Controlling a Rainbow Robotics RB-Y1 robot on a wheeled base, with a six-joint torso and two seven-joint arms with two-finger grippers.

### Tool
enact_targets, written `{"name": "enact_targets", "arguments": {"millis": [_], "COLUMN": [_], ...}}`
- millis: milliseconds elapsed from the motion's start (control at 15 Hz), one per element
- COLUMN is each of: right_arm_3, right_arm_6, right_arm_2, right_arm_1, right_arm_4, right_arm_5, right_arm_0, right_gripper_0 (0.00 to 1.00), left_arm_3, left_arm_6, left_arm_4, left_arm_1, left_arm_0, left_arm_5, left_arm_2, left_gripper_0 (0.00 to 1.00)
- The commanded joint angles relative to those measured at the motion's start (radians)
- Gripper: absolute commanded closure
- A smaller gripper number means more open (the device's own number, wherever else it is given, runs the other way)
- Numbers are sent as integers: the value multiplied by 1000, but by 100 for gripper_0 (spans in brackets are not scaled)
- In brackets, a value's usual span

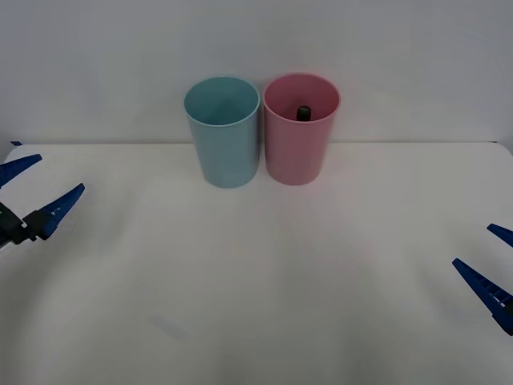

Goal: Grasp the object on the table and drop it into the matching bin: aluminum can to the light blue bin, PET bottle to the pink bin.

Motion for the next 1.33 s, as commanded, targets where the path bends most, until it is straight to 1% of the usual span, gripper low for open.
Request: {"name": "enact_targets", "arguments": {"millis": [67,200,400,600,800,1333], "right_arm_3": [0,0,0,0,0,0], "right_arm_6": [0,0,0,0,0,0], "right_arm_2": [0,0,0,0,0,0], "right_arm_1": [0,0,0,0,0,0], "right_arm_4": [0,0,0,0,0,0], "right_arm_5": [0,0,0,0,0,0], "right_arm_0": [0,0,0,0,0,0], "right_gripper_0": [0,0,0,0,0,0], "left_arm_3": [0,0,-1,-1,-3,-3], "left_arm_6": [-77,-58,11,19,17,17], "left_arm_4": [42,113,162,165,172,171], "left_arm_1": [33,56,81,84,89,89], "left_arm_0": [72,111,146,172,197,200], "left_arm_5": [-53,-123,-184,-215,-219,-204], "left_arm_2": [26,36,58,96,98,89], "left_gripper_0": [0,0,0,0,0,0]}}
